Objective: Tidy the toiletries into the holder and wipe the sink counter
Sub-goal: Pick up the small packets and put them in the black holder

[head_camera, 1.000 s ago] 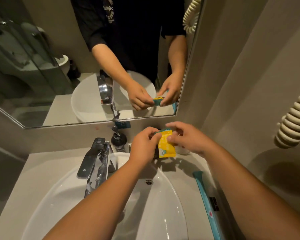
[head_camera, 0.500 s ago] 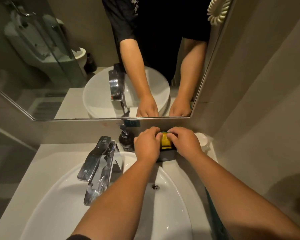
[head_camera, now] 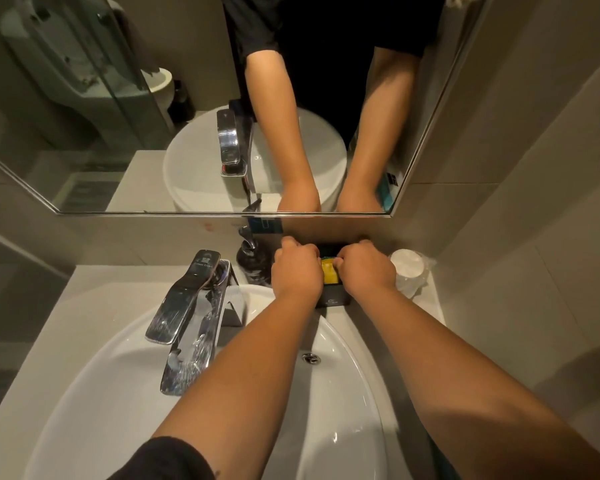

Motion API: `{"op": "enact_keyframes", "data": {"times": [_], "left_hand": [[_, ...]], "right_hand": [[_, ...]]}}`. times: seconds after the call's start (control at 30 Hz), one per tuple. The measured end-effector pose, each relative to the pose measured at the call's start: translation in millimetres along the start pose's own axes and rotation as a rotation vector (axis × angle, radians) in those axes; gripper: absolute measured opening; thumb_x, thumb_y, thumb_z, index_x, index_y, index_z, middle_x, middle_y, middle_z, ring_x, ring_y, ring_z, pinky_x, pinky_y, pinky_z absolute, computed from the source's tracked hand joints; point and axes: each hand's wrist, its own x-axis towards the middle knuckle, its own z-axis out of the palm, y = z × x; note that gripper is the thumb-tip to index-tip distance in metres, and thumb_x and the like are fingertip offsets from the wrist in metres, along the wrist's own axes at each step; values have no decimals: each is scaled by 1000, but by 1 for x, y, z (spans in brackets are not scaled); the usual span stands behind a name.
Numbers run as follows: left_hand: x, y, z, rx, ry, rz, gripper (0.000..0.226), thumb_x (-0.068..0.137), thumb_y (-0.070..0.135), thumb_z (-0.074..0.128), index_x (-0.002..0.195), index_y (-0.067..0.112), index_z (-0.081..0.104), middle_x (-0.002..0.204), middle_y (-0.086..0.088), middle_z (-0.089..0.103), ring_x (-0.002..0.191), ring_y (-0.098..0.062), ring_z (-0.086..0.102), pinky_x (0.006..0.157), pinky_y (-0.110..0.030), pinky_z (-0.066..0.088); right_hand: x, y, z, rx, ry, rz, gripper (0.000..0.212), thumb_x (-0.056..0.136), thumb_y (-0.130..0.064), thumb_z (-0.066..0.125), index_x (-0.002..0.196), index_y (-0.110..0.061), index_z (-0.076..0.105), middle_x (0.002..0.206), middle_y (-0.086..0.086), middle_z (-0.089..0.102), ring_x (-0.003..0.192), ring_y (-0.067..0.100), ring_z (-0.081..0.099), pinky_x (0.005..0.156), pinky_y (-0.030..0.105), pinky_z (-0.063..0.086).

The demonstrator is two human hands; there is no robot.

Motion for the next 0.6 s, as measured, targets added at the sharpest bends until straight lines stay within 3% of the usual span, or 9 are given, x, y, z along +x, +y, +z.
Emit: {"op": "enact_keyframes", "data": {"times": [0.2, 0.3, 0.6], "left_hand": [[5, -6, 7, -82, -28, -18, 22, 94, 26, 48, 110, 19, 62, 114, -7, 50, 85, -22, 46, 62, -29, 37], [1, -7, 6, -12, -8, 94, 20, 92, 19, 53, 110, 17, 61, 113, -13, 50, 93, -31, 54, 71, -37, 47], [1, -6, 6, -83, 33, 87, 24, 92, 16, 52, 116, 16, 47, 112, -15, 52, 92, -37, 58, 73, -48, 51]], "right_hand": [[1, -2, 4, -96, 78, -28, 21, 94, -27, 54, 109, -19, 67, 101, 9, 62, 87, 28, 65, 63, 33, 43], [-3, 0, 6, -71, 142, -64, 20, 93, -29, 56, 110, -21, 63, 103, 9, 62, 87, 30, 64, 62, 32, 41], [-3, 0, 7, 71, 207, -34, 18, 92, -33, 58, 103, -18, 58, 99, 9, 66, 86, 31, 65, 66, 35, 46]]}}
